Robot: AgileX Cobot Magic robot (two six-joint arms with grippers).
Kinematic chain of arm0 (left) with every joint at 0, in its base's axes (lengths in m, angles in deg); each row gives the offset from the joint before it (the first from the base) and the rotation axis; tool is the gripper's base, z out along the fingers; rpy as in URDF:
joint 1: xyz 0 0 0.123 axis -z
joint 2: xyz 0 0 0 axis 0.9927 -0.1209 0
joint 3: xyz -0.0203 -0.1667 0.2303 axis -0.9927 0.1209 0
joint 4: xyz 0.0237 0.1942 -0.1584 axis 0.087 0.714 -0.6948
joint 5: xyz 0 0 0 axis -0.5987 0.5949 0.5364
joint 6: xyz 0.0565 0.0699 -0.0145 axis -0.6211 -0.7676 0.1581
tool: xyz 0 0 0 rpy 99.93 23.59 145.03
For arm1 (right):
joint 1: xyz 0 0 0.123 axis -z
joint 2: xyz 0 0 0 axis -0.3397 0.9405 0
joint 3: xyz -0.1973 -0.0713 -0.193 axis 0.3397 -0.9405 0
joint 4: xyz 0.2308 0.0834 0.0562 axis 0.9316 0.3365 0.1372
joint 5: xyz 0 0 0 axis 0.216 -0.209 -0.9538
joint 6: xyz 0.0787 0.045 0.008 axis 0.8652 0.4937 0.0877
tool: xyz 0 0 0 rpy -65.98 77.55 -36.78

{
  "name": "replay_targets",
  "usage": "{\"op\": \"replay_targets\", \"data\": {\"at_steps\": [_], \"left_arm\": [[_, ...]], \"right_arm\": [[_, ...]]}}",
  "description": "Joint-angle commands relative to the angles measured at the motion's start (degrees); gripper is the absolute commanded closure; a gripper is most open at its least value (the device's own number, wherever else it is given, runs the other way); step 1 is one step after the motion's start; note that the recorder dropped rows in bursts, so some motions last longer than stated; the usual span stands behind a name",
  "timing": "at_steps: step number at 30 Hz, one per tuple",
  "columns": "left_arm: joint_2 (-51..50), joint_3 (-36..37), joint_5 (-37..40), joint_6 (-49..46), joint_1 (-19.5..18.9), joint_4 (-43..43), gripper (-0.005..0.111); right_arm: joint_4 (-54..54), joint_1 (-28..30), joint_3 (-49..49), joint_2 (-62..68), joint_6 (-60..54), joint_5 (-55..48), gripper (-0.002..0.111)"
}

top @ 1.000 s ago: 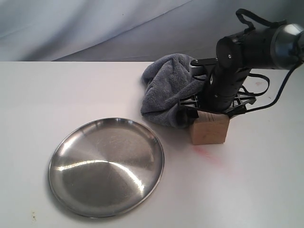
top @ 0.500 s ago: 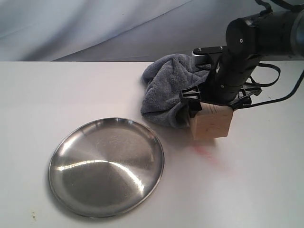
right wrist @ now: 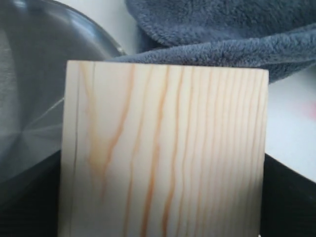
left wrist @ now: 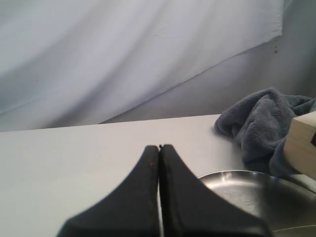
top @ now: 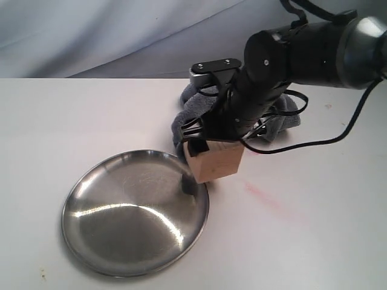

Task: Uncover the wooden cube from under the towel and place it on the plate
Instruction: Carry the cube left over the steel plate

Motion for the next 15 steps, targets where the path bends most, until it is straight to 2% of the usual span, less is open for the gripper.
{"op": "replay_targets", "data": {"at_steps": [1,15], "left_arm": [[0.24,0.25,0.06,0.14,0.40,-0.10,0.107],[0.24,0.25,0.06,0.14,0.40,-0.10,0.107]], "right_arm": [[0.53,-3.30,0.28,-1.06,-0.64,3.91,0.079],[0.40,-11.50,0.28,-1.06,-2.74,5.58,0.080]]}}
